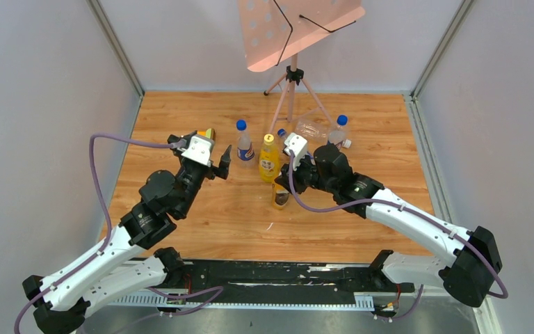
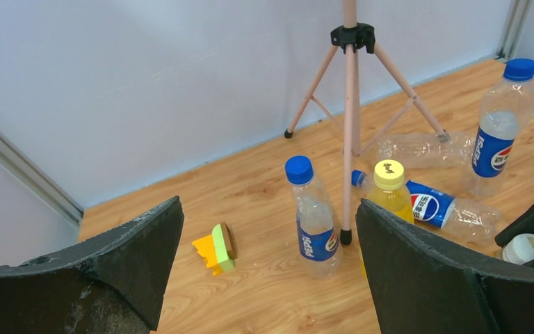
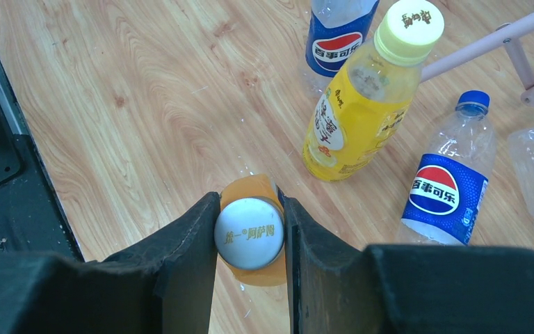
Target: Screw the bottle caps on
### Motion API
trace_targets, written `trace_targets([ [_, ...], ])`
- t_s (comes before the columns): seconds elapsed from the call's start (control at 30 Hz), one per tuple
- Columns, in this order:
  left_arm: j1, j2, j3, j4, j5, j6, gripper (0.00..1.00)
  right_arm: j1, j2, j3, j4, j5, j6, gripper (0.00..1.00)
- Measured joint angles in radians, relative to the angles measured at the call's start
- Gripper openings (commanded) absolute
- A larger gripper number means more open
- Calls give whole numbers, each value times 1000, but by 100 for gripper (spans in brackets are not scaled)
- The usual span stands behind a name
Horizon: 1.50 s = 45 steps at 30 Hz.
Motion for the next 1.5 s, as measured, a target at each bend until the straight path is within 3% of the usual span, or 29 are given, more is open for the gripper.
trace_targets([
  [0.13, 1, 0, 0, 1, 1, 0, 100, 0, 0, 0, 0, 0, 0, 46],
  [0.6, 1, 8, 0, 0, 23, 0, 100, 4, -6, 0, -13, 1, -11, 72],
  [0.63, 2, 10, 0, 0, 23, 0, 100, 4, -12, 0, -13, 1, -11, 77],
  [0.67, 2, 11, 0, 0, 23, 0, 100, 4, -18, 0, -13, 1, -9, 91],
  [0.7, 2, 11, 0, 0, 24, 0, 100, 4, -29, 0, -13, 2, -7, 99],
  [0.87, 2, 11, 0, 0, 24, 0, 100, 4, -117, 0, -19, 21, 4, 100],
  [1.07, 2, 0, 0, -3, 23, 3, 100, 5, -272, -1, -31, 197, 113, 100],
  [1.5, 2, -195, 72, -160, -16, 5, 100, 5, -885, -151, 58, 546, -31, 100],
])
